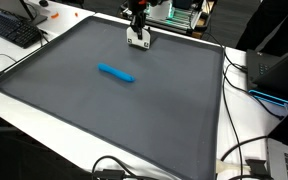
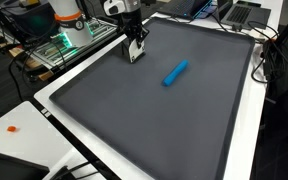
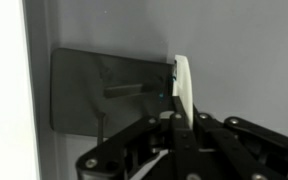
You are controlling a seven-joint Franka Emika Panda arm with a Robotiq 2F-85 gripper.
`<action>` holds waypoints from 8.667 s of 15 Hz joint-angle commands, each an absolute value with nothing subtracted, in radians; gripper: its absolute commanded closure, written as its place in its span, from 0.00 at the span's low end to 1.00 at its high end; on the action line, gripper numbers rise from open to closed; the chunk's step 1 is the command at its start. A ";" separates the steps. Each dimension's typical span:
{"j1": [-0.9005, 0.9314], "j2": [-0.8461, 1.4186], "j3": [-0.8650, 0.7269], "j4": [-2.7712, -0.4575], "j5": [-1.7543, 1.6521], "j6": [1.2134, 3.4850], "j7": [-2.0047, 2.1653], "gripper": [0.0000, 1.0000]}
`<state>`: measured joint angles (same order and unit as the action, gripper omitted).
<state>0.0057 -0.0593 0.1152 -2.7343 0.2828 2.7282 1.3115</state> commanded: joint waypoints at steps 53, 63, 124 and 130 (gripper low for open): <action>0.121 0.405 0.074 -1.924 -0.071 2.308 0.081 0.99; 0.158 0.476 0.026 -1.878 -0.129 2.318 0.172 0.99; 0.103 0.506 0.014 -1.816 -0.040 2.198 0.111 0.99; 0.106 0.527 0.013 -1.822 -0.057 2.214 0.111 0.99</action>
<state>0.1061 0.5034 0.0184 -1.8087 -0.0352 2.2050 0.1130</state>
